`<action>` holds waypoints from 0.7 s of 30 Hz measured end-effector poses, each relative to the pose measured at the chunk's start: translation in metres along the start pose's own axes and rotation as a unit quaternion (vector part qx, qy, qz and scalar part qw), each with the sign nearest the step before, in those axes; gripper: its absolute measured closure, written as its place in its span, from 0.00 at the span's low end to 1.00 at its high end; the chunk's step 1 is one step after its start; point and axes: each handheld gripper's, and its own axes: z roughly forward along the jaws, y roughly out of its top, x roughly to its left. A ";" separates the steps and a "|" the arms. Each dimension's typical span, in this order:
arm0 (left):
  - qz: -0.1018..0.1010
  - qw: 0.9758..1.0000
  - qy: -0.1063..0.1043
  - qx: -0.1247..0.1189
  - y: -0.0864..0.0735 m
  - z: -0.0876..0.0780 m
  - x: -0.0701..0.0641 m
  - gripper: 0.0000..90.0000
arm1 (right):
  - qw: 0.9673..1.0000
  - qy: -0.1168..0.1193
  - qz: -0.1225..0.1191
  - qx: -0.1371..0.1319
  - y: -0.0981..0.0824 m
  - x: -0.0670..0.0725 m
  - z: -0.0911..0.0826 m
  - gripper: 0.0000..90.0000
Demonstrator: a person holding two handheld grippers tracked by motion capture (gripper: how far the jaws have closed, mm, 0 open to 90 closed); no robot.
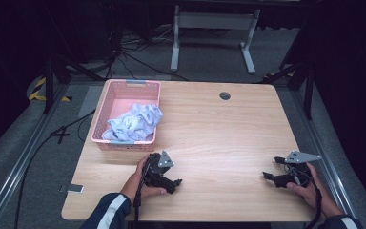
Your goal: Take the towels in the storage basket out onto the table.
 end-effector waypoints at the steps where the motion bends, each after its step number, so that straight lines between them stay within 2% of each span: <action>1: 0.002 1.000 -0.001 0.002 0.000 -0.001 0.001 0.07 | 1.000 0.000 0.000 0.000 0.000 0.000 0.000 0.16; 3: 0.004 1.000 -0.003 0.014 0.002 -0.004 0.001 0.13 | 1.000 0.000 0.000 0.000 0.000 0.000 0.000 0.16; 5: 0.021 1.000 0.005 0.022 0.005 -0.007 0.001 0.20 | 1.000 -0.002 -0.001 0.001 -0.001 -0.001 -0.001 0.16; 8: 0.038 0.999 0.004 0.031 0.005 -0.011 0.000 0.21 | 1.000 -0.003 0.002 0.000 -0.001 0.000 -0.002 0.16; 11: 0.050 0.999 0.011 0.013 0.010 -0.020 0.002 0.22 | 1.000 -0.003 0.000 0.000 -0.002 -0.001 -0.002 0.16; 13: 0.060 0.998 0.023 -0.003 0.017 -0.031 0.005 0.25 | 1.000 -0.002 0.000 -0.001 -0.002 -0.001 -0.002 0.16; 16: 0.061 0.997 0.050 -0.023 0.027 -0.049 0.013 0.24 | 1.000 -0.001 0.002 -0.001 -0.002 -0.001 -0.002 0.16; 18: 0.042 0.995 0.072 -0.053 0.031 -0.065 0.023 0.24 | 1.000 -0.002 0.002 -0.001 -0.002 -0.001 -0.003 0.16; 20: 0.027 0.992 0.107 -0.063 0.034 -0.078 0.032 0.23 | 1.000 -0.001 0.003 -0.001 -0.002 -0.001 -0.003 0.16; 21: 0.027 0.992 0.107 -0.063 0.034 -0.078 0.032 0.20 | 1.000 -0.001 0.003 -0.001 -0.002 -0.001 -0.003 0.16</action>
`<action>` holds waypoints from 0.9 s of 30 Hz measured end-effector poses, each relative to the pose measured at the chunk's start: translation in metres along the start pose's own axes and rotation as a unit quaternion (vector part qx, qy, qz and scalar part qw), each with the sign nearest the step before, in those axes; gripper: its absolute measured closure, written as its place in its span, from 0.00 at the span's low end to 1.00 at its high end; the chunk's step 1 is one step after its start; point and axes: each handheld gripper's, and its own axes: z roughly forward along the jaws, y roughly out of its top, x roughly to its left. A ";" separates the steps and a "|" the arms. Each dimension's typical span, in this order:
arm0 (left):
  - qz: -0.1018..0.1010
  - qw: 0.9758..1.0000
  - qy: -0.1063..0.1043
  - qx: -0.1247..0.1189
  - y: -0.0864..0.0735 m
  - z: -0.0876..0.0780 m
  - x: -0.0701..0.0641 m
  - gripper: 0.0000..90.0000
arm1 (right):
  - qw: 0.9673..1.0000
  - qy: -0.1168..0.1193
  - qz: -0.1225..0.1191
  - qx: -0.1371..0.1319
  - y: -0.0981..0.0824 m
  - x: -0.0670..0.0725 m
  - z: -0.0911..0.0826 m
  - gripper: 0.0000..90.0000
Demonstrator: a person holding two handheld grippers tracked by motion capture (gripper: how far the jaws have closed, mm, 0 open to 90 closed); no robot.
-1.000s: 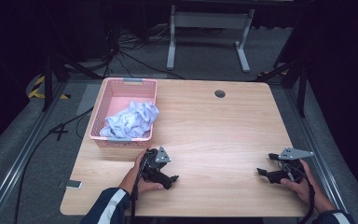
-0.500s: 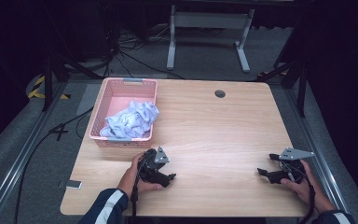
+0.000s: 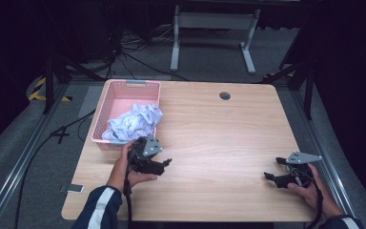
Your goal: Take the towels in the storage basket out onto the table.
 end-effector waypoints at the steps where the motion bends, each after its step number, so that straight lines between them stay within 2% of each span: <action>1: -0.007 1.000 0.014 -0.007 0.002 -0.006 0.009 0.20 | 1.000 0.000 0.000 0.000 0.000 0.000 0.000 0.16; 2: -0.011 1.000 0.020 -0.007 0.004 -0.010 0.015 0.19 | 1.000 0.000 0.000 0.000 0.000 0.000 0.000 0.16; 5: -0.007 0.998 0.054 0.018 0.009 -0.017 0.038 0.18 | 1.000 -0.001 -0.001 0.000 0.000 0.000 0.000 0.16; 7: -0.024 0.998 0.058 0.024 0.010 -0.017 0.050 0.18 | 1.000 -0.002 0.002 0.000 0.000 0.001 0.000 0.16; 9: -0.024 0.997 0.064 0.042 0.012 -0.014 0.063 0.18 | 1.000 -0.004 0.003 -0.001 0.000 0.001 0.000 0.16; 11: -0.020 0.995 0.081 0.058 0.014 -0.009 0.075 0.18 | 1.000 -0.004 0.003 0.000 0.000 0.001 0.000 0.16; 13: -0.037 0.995 0.065 0.068 0.015 -0.004 0.085 0.18 | 1.000 -0.004 0.003 0.000 0.000 0.001 0.000 0.16; 14: -0.037 0.993 0.071 0.083 0.015 0.002 0.092 0.18 | 1.000 -0.004 0.003 0.000 0.000 0.001 0.000 0.16; 15: -0.040 0.991 0.081 0.101 0.015 0.006 0.095 0.18 | 1.000 -0.003 0.003 0.000 0.000 0.001 0.000 0.16; 16: -0.040 0.986 0.099 0.125 0.016 0.012 0.100 0.18 | 1.000 -0.003 0.002 0.000 0.000 0.001 0.000 0.16; 17: -0.051 0.983 0.100 0.142 0.015 0.019 0.104 0.18 | 1.000 -0.002 0.002 -0.001 0.000 0.001 0.000 0.16; 18: -0.059 0.982 0.090 0.153 0.014 0.025 0.107 0.18 | 1.000 -0.001 0.001 -0.001 0.000 0.001 0.000 0.16; 19: -0.059 0.981 0.072 0.169 0.012 0.032 0.110 0.18 | 1.000 -0.001 0.001 0.000 0.000 0.001 0.000 0.16; 20: -0.051 0.978 0.067 0.189 0.012 0.040 0.112 0.17 | 1.000 -0.001 0.001 -0.001 -0.001 0.001 0.000 0.16; 21: -0.043 0.976 0.069 0.204 0.012 0.045 0.113 0.16 | 1.000 -0.002 0.001 0.000 0.000 0.001 0.000 0.16; 24: -0.048 0.971 0.066 0.226 0.014 0.059 0.119 0.11 | 1.000 -0.001 0.001 -0.001 0.000 0.001 0.000 0.16; 25: -0.049 0.968 0.070 0.238 0.015 0.066 0.121 0.09 | 1.000 -0.001 0.001 -0.001 0.000 0.001 0.000 0.16; 26: -0.041 0.964 0.072 0.254 0.016 0.071 0.122 0.05 | 1.000 -0.001 0.001 -0.001 0.000 0.001 0.000 0.16; 27: -0.038 0.961 0.073 0.262 0.016 0.076 0.122 0.02 | 1.000 -0.001 0.001 -0.001 0.000 0.001 0.000 0.16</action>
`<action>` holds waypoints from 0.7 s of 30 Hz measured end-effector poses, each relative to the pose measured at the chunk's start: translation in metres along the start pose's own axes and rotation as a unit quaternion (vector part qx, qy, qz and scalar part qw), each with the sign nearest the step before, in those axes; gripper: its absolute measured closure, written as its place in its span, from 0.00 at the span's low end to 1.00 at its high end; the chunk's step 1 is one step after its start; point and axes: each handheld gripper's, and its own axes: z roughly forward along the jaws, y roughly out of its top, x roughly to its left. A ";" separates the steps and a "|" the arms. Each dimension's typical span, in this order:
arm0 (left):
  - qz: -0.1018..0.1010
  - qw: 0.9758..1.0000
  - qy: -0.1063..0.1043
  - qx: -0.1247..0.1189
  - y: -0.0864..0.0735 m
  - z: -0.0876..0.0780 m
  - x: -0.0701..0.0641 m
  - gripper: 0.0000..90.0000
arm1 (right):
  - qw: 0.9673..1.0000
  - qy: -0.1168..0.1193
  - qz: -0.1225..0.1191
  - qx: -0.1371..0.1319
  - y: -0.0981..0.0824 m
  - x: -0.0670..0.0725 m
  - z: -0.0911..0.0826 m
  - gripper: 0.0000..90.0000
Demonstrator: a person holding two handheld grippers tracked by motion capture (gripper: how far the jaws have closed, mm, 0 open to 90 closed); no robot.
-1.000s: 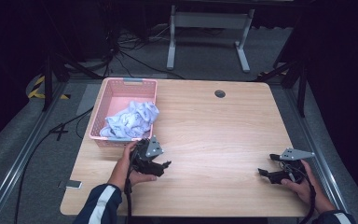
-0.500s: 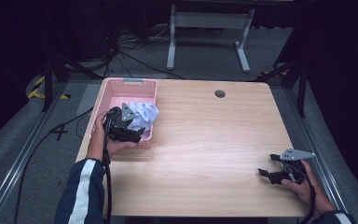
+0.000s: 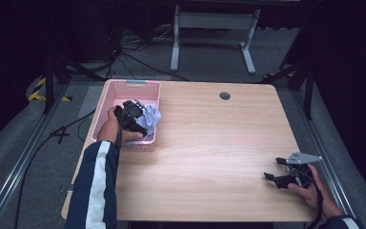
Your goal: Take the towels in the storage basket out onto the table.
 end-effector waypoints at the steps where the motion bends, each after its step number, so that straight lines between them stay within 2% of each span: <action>1: 0.008 1.000 -0.003 0.011 0.003 0.004 0.000 0.01 | 1.000 0.000 0.000 0.000 0.000 0.000 0.000 0.16; 4: 0.034 0.998 0.005 0.052 0.011 0.017 -0.001 0.00 | 1.000 0.000 -0.001 0.000 0.001 0.000 0.001 0.15; 5: 0.036 0.998 0.003 0.051 0.013 0.021 0.000 0.00 | 1.000 0.000 -0.001 0.002 0.001 0.000 0.001 0.15; 9: 0.008 0.998 -0.038 0.040 0.014 0.032 0.011 0.00 | 1.000 0.000 0.000 0.001 0.003 0.002 0.003 0.15; 10: -0.009 0.998 -0.050 0.030 0.011 0.034 0.014 0.00 | 1.000 0.000 0.000 0.001 0.003 0.002 0.003 0.14; 13: -0.042 0.995 -0.087 0.018 0.005 0.040 0.022 0.00 | 1.000 0.000 -0.001 0.001 0.003 0.001 0.004 0.14; 17: -0.039 0.994 -0.105 0.016 0.005 0.038 0.023 0.13 | 1.000 0.000 -0.001 0.001 0.003 0.001 0.004 0.15; 19: -0.038 0.994 -0.106 0.012 0.005 0.037 0.022 0.21 | 1.000 0.000 -0.001 0.002 0.003 0.002 0.003 0.15; 21: -0.036 0.993 -0.106 0.024 0.007 0.034 0.023 0.31 | 1.000 0.001 -0.002 0.001 0.003 0.002 0.003 0.15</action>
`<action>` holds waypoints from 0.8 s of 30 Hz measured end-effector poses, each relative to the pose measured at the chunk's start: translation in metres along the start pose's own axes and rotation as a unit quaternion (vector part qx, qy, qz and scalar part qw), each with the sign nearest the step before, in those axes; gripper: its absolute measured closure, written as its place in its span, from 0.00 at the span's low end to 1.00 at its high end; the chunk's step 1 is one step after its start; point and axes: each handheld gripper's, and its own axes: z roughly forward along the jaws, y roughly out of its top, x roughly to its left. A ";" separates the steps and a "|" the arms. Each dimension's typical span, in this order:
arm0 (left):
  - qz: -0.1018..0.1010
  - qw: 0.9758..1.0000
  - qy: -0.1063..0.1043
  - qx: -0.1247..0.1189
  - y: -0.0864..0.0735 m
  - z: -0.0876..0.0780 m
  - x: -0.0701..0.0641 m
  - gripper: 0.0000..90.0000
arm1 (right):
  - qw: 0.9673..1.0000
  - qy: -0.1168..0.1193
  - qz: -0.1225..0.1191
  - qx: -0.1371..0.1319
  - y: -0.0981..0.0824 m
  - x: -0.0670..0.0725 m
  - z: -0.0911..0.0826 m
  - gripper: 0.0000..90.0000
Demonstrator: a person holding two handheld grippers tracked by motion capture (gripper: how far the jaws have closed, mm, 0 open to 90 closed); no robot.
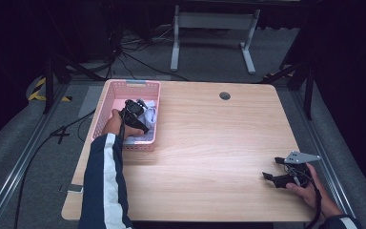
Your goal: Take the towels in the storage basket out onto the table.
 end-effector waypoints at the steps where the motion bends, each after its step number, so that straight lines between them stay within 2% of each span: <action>1: 0.001 1.000 0.007 0.002 0.001 -0.001 -0.001 0.37 | 1.000 0.002 -0.002 0.000 0.000 0.000 0.000 0.15; 3: 0.001 1.000 0.016 0.010 0.003 -0.003 -0.001 0.44 | 1.000 0.003 -0.005 0.001 0.000 0.000 0.000 0.15; 5: -0.002 1.000 0.015 0.010 0.003 -0.003 -0.001 0.47 | 1.000 0.003 -0.005 0.001 0.000 0.000 0.000 0.15; 6: -0.007 1.000 0.015 0.007 0.003 -0.004 0.000 0.53 | 1.000 0.003 -0.005 0.001 0.000 0.000 0.000 0.15; 8: -0.006 1.000 0.023 0.003 0.002 -0.005 -0.001 0.56 | 1.000 0.004 -0.005 0.001 0.000 0.000 0.000 0.15; 9: 0.000 0.999 0.040 -0.001 0.001 -0.007 -0.001 0.58 | 1.000 0.004 -0.004 0.001 0.000 0.001 0.000 0.15; 11: -0.004 0.997 0.073 -0.005 0.000 -0.011 -0.002 0.61 | 1.000 0.003 -0.004 0.001 -0.001 0.001 0.000 0.15; 12: -0.004 0.997 0.073 -0.005 0.000 -0.011 -0.002 0.62 | 1.000 0.003 -0.004 0.001 -0.001 0.001 0.000 0.15; 13: -0.003 0.996 0.088 -0.015 -0.002 -0.016 -0.001 0.62 | 1.000 0.002 -0.005 0.001 -0.001 0.001 0.000 0.15; 15: -0.013 0.995 0.096 -0.034 -0.004 -0.024 0.000 0.62 | 1.000 0.003 -0.004 0.001 -0.001 0.001 0.000 0.15; 17: -0.017 0.992 0.111 -0.062 -0.007 -0.035 0.000 0.62 | 1.000 0.002 -0.005 0.000 -0.001 0.001 -0.001 0.15; 21: -0.025 0.988 0.123 -0.091 -0.011 -0.052 0.000 0.63 | 1.000 0.003 -0.006 0.001 -0.001 0.001 -0.001 0.15; 23: -0.031 0.987 0.119 -0.107 -0.013 -0.062 0.000 0.63 | 1.000 0.003 -0.006 0.001 -0.001 0.000 -0.001 0.15; 24: -0.033 0.985 0.118 -0.122 -0.014 -0.069 0.000 0.63 | 1.000 0.003 -0.006 0.001 -0.001 0.000 -0.001 0.15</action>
